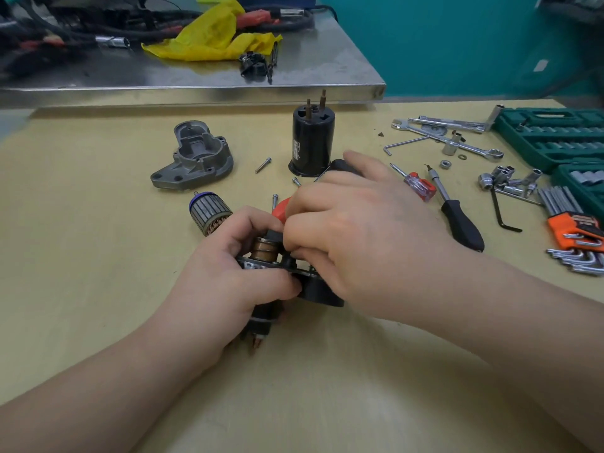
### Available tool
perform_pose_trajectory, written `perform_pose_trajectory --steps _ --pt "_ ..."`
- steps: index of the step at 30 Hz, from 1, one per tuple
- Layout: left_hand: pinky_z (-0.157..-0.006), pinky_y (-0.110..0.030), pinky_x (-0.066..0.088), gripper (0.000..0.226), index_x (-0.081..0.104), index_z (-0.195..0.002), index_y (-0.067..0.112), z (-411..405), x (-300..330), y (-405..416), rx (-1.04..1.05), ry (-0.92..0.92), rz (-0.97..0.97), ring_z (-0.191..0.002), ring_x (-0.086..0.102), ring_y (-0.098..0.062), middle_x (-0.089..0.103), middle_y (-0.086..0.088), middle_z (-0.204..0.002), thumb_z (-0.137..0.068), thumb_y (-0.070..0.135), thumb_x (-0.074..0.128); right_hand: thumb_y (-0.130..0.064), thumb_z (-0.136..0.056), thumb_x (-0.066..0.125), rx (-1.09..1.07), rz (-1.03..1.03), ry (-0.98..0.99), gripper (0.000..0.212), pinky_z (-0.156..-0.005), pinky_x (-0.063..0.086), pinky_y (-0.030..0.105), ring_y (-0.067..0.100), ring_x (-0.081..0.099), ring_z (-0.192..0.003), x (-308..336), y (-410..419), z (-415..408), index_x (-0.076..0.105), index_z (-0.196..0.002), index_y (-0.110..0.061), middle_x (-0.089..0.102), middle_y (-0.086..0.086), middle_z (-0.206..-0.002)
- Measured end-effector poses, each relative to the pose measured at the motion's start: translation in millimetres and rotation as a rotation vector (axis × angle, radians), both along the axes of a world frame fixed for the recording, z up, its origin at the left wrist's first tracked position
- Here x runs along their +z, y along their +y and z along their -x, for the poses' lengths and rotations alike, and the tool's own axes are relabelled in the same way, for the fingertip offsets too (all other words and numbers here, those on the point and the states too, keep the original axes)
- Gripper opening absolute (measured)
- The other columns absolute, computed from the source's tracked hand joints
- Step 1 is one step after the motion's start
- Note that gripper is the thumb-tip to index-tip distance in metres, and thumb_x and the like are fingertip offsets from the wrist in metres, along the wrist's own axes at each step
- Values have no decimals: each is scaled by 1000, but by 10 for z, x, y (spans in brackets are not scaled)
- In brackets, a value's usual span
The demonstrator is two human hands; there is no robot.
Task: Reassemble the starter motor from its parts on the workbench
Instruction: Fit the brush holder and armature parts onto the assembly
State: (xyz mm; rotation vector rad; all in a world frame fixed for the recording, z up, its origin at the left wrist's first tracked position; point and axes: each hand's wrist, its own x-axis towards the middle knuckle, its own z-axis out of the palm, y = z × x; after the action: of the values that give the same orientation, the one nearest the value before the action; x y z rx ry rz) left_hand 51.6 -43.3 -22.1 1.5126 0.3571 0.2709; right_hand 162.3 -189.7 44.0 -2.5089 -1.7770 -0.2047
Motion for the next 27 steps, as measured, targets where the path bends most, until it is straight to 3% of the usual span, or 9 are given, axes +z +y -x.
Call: perform_pose_trajectory --steps 3,6,8,11,13,17,22,27 --pt "-56 -46 59 48 69 -97 21 16 -5 -2 -5 4 -3 -63 64 -30 68 -11 -84 -54 5 84 -43 -101 64 5 -70 151 11 -126 19 49 12 52 -124 -7 -3 -91 73 -107 -42 62 -19 -120" --pt "-56 -45 59 49 69 -96 22 38 -10 0 -11 -11 7 -64 65 -29 68 -11 -85 -50 16 86 -42 -91 79 32 -182 449 16 -110 43 41 6 60 -116 -2 -11 -205 75 -104 -35 67 -15 -115" --pt "-56 -45 60 48 68 -95 24 57 -14 10 -13 -29 15 -65 67 -29 70 -11 -85 -50 18 86 -38 -92 80 10 -356 602 15 -99 50 35 4 64 -112 21 -28 -264 74 -103 -32 70 -14 -112" --pt "-61 -49 61 49 69 -95 27 74 -26 27 -1 -39 31 -70 68 -31 73 -6 -88 -50 20 87 -37 -96 74 -13 -463 534 11 -98 48 31 6 63 -114 38 -48 -334 74 -105 -30 70 -13 -114" --pt "-59 -49 60 49 69 -95 28 78 -27 29 -6 -46 22 -69 68 -30 72 -6 -87 -50 20 87 -48 -98 67 18 -337 415 23 -104 43 29 6 56 -120 54 -32 -329 76 -109 -30 67 -15 -119" --pt "-56 -33 57 50 70 -99 26 94 -25 1 -33 -59 -85 -67 66 -23 69 -11 -87 -52 23 86 -73 -90 44 17 81 246 53 -119 29 45 9 42 -132 64 14 -236 76 -117 -39 58 -22 -129" --pt "-61 -33 54 49 70 -98 31 106 -31 -31 -37 -82 -183 -71 66 -21 71 -7 -93 -51 29 83 -67 -94 49 13 148 329 47 -116 35 44 12 44 -129 91 23 -205 77 -113 -35 58 -26 -116" --pt "-54 -23 47 46 68 -100 33 145 -45 -93 -8 -118 -290 -62 59 -15 68 0 -83 -55 31 77 -50 -99 64 -44 119 456 26 -97 51 45 18 54 -116 71 21 -99 63 -121 -37 64 -6 -116"
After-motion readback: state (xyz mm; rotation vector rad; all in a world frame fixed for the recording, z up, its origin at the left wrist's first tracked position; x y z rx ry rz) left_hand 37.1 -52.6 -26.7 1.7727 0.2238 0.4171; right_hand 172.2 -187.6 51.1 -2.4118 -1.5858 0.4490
